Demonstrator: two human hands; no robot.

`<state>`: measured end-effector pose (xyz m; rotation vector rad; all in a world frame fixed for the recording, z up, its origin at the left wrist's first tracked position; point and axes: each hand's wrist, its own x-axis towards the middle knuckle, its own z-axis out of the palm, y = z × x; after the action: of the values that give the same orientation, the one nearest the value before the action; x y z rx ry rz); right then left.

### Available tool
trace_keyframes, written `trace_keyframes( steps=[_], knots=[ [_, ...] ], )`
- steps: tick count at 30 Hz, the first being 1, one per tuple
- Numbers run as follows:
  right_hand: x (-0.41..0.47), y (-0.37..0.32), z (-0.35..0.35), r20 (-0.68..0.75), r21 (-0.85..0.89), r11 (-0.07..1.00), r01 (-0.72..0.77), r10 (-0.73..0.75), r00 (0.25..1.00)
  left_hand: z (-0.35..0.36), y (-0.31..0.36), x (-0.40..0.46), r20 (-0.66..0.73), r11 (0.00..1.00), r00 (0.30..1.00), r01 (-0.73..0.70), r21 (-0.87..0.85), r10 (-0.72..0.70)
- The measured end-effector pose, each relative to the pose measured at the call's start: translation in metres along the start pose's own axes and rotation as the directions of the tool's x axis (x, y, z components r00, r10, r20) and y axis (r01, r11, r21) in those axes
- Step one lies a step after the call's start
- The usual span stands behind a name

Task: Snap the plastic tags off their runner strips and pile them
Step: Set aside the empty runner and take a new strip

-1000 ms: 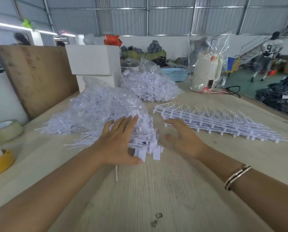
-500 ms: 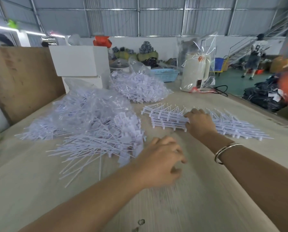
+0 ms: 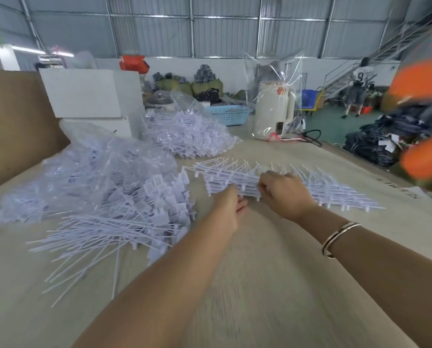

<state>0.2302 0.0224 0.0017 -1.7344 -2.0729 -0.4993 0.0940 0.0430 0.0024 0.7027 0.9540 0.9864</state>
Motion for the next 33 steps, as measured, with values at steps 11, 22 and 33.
trace_keyframes(
  steps=[11,22,33],
  knots=[
    [0.034,0.006,0.001,0.443,0.287,0.929,-0.233,0.087,0.893,0.013,0.001,-0.016,-0.067,0.997,0.997,-0.03,0.074,0.035],
    [0.03,0.02,-0.012,0.607,0.15,0.957,-0.249,0.11,0.787,-0.017,0.031,-0.042,0.009,0.922,0.968,-0.243,0.302,0.253],
    [0.004,0.061,-0.046,0.459,0.536,0.571,-0.622,0.422,0.782,-0.061,0.104,-0.082,0.372,0.57,0.89,-0.456,0.684,0.266]
  ],
)
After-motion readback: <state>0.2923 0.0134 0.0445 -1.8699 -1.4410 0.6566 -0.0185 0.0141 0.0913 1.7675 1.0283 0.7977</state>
